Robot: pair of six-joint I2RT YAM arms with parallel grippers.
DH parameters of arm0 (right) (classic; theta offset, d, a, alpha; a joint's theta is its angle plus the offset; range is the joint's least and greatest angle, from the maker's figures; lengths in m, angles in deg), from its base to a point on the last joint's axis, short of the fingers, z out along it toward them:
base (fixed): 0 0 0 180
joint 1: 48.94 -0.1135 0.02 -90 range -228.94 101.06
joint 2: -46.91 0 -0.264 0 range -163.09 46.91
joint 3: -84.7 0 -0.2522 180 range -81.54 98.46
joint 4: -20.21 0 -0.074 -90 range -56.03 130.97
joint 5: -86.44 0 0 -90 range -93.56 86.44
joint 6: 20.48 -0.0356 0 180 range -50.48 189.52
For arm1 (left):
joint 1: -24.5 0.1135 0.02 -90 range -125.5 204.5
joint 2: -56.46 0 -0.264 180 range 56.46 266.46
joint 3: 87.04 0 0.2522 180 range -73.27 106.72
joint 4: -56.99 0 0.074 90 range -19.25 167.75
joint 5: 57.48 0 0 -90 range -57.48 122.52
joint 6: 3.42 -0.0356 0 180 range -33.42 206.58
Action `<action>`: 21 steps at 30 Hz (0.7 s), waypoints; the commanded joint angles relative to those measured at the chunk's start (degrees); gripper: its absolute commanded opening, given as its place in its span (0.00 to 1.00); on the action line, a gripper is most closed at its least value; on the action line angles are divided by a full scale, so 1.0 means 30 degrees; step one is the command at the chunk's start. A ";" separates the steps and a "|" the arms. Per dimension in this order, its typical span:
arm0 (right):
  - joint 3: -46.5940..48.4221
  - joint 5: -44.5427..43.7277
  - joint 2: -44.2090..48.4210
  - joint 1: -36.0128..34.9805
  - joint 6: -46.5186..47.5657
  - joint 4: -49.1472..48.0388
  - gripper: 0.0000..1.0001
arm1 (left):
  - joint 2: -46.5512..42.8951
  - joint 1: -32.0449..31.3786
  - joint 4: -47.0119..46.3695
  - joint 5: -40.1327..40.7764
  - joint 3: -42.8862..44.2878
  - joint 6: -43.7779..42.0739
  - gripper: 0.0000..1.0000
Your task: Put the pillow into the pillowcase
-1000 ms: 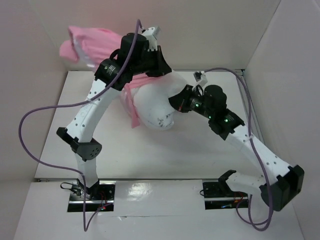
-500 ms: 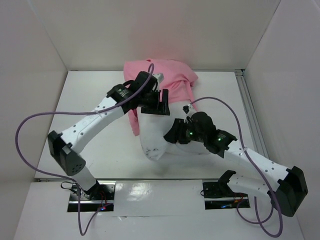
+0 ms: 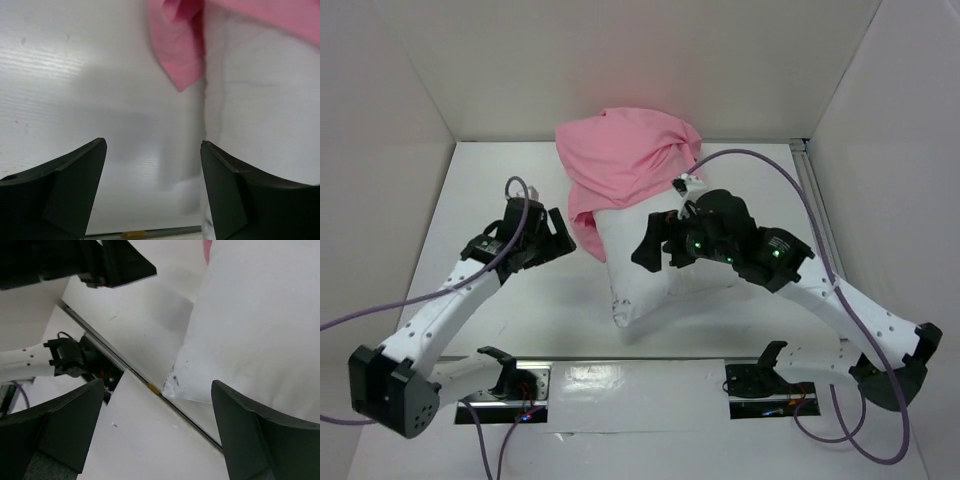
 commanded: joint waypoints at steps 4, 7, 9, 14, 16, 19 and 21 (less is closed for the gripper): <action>0.5060 -0.9208 -0.4903 -0.2504 0.0669 0.5452 0.97 | 0.3877 0.2489 -0.8610 -0.5738 -0.4070 0.0865 0.91; 0.6269 -1.2613 -0.7805 -0.2741 0.0024 0.6803 1.00 | 0.5577 0.2491 -1.0314 -0.5921 -0.4101 0.1187 0.92; 0.6855 -1.3233 -0.9325 -0.2741 0.0022 0.6805 1.00 | 0.6897 0.2491 -1.1661 -0.5919 -0.4100 0.1363 0.92; 0.7764 -1.3615 -1.1295 -0.2477 0.0022 0.6629 1.00 | 0.9387 0.2491 -1.3829 -0.6562 -0.3455 0.1715 0.92; 0.7767 -1.3616 -1.1708 -0.1923 0.0197 0.6252 1.00 | 1.0968 0.2491 -1.4563 -0.6796 -0.3250 0.2210 0.93; 0.7300 -1.3121 -1.2350 -0.1278 0.0722 0.5492 1.00 | 1.2869 0.2317 -1.5818 -0.7177 -0.2403 0.2711 0.90; 0.6773 -1.2390 -1.2819 -0.0694 0.0899 0.5109 0.95 | 1.3519 0.2315 -1.6496 -0.7645 -0.2139 0.3119 0.84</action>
